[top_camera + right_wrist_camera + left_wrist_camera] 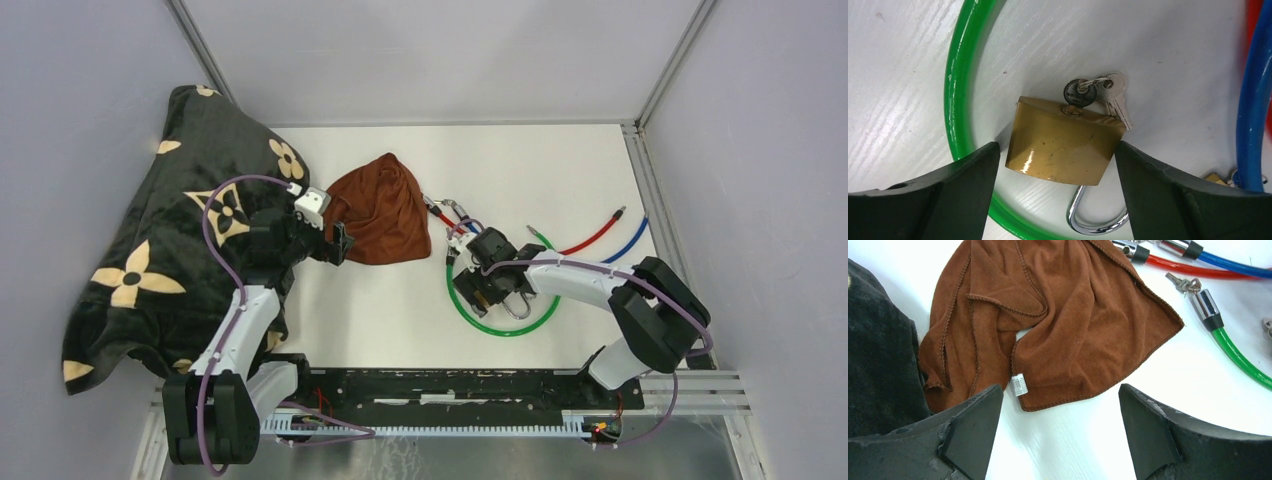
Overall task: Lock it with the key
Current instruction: Pick up the lock from the center of the board.
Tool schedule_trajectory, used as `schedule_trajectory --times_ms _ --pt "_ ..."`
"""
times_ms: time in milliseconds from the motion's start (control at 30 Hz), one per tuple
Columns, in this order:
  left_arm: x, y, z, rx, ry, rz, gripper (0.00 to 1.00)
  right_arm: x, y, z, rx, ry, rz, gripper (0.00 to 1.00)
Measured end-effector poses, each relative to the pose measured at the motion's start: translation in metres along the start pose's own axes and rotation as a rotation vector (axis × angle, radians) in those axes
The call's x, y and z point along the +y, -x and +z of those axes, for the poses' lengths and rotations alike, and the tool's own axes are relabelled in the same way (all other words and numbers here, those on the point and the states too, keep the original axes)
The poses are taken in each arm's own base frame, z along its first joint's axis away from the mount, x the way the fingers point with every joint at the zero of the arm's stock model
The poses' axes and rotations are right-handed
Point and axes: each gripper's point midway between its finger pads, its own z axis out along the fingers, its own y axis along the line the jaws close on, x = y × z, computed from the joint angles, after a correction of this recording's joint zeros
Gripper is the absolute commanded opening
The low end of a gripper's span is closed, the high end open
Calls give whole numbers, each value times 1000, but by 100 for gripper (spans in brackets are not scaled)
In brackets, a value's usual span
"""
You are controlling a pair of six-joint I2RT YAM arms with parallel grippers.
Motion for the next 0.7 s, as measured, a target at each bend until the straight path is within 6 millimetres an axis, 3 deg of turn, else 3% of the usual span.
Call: schedule_trajectory --times_ms 133,200,433,567,700 --pt "-2 -1 -1 16 -12 11 88 1 3 2 -4 2 3 21" --pt "-3 -2 -2 26 -19 18 85 2 5 2 -16 8 6 0" --pt "-8 10 -13 98 -61 19 67 5 8 0 -83 29 -63 0" --pt "-16 41 -30 144 -107 49 60 7 8 -10 -178 35 -140 0" --pt "-48 79 -57 106 -203 109 59 11 24 -32 -387 43 -214 0"
